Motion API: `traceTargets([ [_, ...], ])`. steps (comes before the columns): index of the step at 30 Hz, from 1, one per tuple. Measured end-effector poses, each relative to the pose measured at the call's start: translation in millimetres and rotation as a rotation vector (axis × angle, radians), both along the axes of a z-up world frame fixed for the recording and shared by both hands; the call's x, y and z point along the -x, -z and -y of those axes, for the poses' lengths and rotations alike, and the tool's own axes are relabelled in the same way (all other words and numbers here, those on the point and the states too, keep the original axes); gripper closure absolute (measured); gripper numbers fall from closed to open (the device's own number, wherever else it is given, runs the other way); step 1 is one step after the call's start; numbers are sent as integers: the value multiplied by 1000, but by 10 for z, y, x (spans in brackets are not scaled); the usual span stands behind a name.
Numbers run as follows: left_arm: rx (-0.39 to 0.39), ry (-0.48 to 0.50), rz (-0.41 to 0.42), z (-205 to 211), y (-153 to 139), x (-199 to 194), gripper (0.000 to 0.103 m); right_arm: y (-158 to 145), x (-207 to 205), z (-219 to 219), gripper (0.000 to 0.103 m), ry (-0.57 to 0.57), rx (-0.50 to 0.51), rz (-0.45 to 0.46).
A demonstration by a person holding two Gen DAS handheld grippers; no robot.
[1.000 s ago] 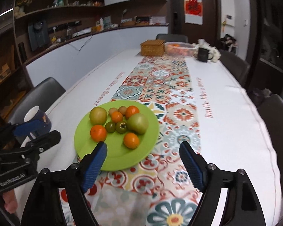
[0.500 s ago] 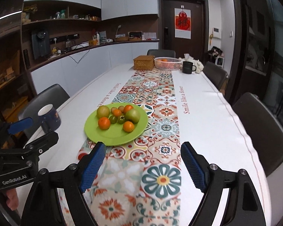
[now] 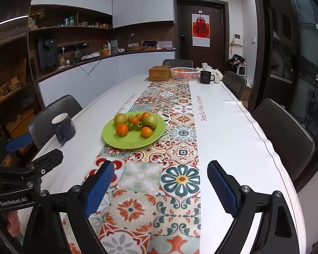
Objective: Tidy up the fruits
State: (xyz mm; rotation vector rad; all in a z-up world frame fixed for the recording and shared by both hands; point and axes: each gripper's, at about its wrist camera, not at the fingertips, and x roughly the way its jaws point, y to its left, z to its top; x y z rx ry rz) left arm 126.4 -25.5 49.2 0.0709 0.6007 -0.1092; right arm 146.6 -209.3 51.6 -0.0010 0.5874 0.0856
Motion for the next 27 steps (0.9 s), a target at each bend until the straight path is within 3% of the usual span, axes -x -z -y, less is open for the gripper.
traceTargets([
  [27,15,18,43,2,-88,190,0,-36,177,29,13,5,-15,-6],
])
